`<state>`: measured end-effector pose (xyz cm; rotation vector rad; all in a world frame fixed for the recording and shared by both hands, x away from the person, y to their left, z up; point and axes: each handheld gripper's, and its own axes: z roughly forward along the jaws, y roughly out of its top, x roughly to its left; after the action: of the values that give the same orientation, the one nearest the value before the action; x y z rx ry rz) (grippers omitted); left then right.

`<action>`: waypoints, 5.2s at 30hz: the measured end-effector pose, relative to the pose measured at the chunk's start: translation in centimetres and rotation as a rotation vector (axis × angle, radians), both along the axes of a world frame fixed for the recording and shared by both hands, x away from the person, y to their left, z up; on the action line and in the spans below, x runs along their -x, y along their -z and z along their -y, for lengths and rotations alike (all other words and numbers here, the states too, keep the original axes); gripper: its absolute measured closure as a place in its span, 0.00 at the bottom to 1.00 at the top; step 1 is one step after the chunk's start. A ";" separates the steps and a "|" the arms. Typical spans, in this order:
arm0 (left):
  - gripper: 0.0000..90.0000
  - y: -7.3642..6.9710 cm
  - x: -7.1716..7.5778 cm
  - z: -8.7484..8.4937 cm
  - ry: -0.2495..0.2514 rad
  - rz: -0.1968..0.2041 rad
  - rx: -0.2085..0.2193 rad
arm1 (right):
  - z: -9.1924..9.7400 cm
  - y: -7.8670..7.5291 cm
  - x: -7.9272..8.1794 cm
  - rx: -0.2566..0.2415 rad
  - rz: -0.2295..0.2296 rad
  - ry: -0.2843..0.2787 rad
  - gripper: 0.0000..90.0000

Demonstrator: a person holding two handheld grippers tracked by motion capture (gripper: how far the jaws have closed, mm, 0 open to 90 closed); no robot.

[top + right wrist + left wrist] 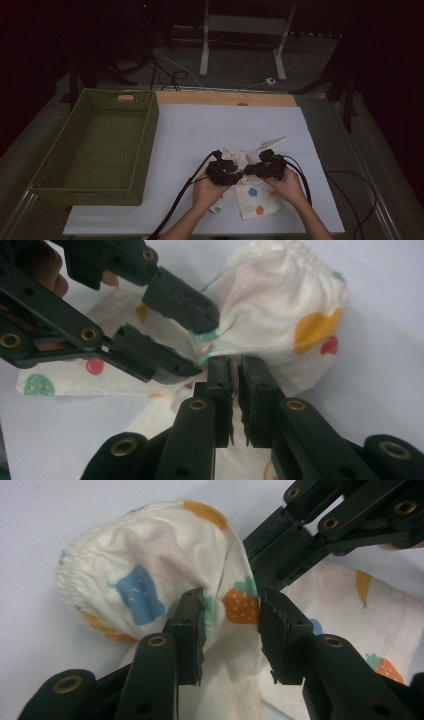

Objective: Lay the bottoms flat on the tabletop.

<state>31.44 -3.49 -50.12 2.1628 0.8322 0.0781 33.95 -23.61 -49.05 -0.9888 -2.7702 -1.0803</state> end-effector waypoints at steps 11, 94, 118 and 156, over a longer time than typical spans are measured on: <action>1.00 0.3 -0.3 0.5 -0.019 0.010 -0.037 | 1.6 0.6 0.2 0.014 -0.039 0.026 0.71; 0.79 1.4 -1.9 -10.2 -0.310 -0.085 0.083 | 9.9 -0.7 1.3 0.062 0.016 0.193 0.79; 0.92 2.1 -0.2 -8.4 -0.165 -0.106 0.011 | 7.4 0.9 2.3 0.048 -0.045 0.066 0.82; 0.99 1.8 -4.5 -4.4 -0.228 -0.019 -0.014 | 6.0 0.7 -0.4 0.085 0.047 0.137 0.90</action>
<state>35.99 0.93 -51.88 2.0767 1.0896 0.1795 34.35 -29.59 -49.71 -1.1934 -2.8440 -1.0206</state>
